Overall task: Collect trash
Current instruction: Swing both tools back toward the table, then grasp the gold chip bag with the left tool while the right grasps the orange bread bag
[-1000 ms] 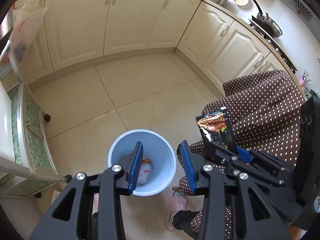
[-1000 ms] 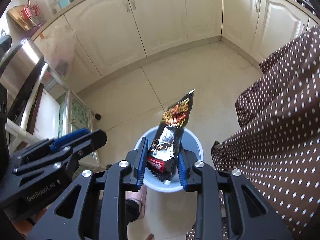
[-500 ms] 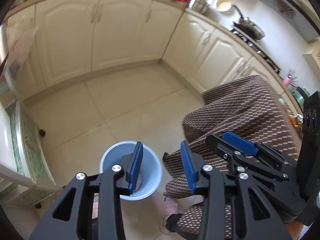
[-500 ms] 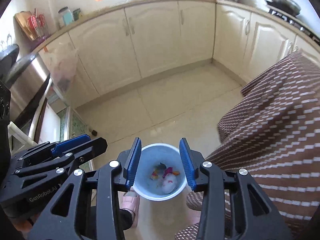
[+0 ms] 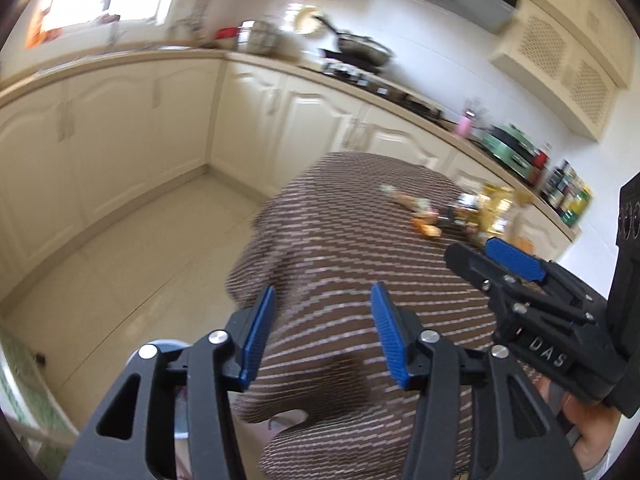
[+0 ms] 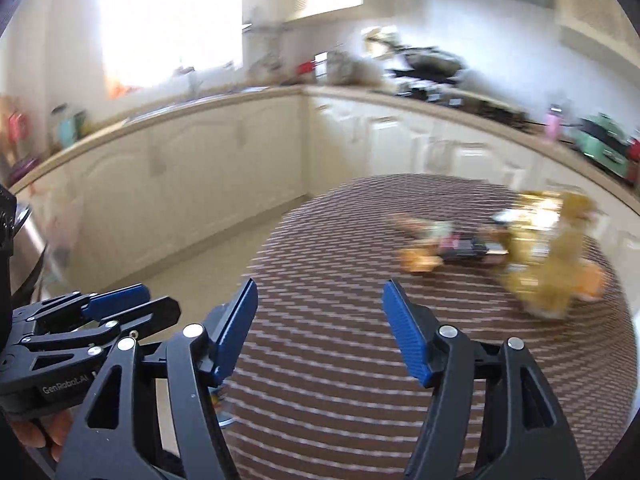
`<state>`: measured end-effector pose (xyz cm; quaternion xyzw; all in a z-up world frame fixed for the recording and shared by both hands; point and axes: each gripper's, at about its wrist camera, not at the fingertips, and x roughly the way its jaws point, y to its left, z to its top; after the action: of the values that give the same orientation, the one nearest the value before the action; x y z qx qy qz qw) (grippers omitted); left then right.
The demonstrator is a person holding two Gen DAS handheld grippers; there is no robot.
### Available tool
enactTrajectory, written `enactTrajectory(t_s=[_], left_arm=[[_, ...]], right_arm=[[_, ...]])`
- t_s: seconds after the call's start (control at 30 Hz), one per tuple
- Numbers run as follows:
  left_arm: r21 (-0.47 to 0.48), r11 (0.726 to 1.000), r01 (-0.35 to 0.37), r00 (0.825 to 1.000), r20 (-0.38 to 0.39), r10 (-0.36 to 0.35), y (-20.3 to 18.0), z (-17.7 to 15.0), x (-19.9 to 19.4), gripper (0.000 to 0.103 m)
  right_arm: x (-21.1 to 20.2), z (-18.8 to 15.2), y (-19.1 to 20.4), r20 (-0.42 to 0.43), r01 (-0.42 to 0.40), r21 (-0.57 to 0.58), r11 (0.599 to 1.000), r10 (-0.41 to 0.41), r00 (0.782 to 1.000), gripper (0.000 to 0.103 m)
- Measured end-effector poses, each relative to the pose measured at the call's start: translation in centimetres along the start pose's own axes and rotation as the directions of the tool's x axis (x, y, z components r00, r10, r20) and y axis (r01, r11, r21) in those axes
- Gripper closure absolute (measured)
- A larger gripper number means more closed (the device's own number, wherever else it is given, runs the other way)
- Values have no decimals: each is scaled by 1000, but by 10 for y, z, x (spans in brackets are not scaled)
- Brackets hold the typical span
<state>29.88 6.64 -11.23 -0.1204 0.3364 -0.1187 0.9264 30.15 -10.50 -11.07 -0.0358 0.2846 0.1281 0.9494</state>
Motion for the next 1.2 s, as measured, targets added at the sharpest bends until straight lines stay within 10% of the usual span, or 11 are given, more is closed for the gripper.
enactTrajectory(t_s=[0.37, 0.8, 0.93, 1.2], left_arm=[[211, 963, 170, 985, -72, -158, -157, 23, 71, 49], [356, 920, 164, 982, -147, -118, -250, 33, 178, 50], [351, 921, 171, 977, -181, -112, -254, 37, 199, 99], [294, 928, 228, 973, -37, -227, -240, 56, 166, 100]], right_arm=[[-37, -26, -165, 12, 238, 246, 940, -248, 969, 32], [-25, -40, -249, -51, 299, 340, 892, -300, 953, 31], [-14, -36, -259, -55, 258, 378, 889, -256, 965, 30], [21, -21, -280, -84, 166, 454, 876, -144, 986, 30]])
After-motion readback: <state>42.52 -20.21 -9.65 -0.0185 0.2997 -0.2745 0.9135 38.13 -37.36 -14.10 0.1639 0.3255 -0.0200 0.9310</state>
